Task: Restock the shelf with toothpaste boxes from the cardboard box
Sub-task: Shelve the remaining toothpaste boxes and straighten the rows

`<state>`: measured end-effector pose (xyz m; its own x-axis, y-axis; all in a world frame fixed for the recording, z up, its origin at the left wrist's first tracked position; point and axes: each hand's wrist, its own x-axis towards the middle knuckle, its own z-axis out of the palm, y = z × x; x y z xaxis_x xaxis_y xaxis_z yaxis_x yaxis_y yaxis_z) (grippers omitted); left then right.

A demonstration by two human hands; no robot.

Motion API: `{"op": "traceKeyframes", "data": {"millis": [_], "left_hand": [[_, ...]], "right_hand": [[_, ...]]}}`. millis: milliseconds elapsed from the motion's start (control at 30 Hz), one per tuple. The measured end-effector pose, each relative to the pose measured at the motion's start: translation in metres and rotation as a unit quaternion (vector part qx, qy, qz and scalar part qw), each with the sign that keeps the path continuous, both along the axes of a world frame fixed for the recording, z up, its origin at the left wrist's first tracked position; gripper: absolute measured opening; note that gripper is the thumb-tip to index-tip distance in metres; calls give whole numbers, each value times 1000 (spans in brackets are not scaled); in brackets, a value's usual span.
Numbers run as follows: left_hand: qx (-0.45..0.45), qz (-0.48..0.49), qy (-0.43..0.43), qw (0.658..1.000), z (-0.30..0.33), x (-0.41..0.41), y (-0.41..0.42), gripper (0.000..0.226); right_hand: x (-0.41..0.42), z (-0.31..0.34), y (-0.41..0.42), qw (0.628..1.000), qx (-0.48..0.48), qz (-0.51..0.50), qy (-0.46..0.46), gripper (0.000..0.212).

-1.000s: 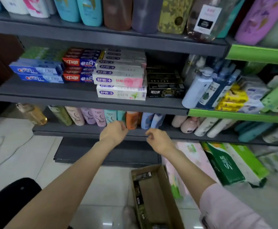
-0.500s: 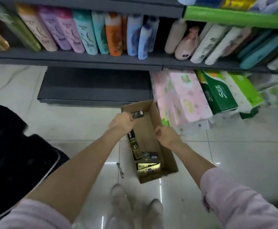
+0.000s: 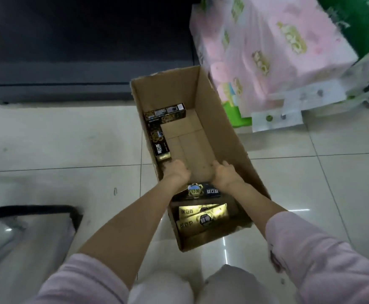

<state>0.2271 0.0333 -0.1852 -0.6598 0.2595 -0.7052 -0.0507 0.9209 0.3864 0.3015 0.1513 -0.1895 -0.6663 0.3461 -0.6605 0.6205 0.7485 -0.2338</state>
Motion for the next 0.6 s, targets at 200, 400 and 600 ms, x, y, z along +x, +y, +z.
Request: {"op": "traceKeyframes", "data": {"millis": [200,400,600], "left_hand": [[-85,63,-6,994,-117,-15,35,62],[-166,52,-4,985,-168,-25,32,88],[-79,47,-109,990,-176,-42,27,49]], "right_hand": [[-19,-121,18,999,3,44,-11,80],[-21,-162,16,992,-63,86,-63,106],[-26,-176,7,974,24,210,-87,74]]}}
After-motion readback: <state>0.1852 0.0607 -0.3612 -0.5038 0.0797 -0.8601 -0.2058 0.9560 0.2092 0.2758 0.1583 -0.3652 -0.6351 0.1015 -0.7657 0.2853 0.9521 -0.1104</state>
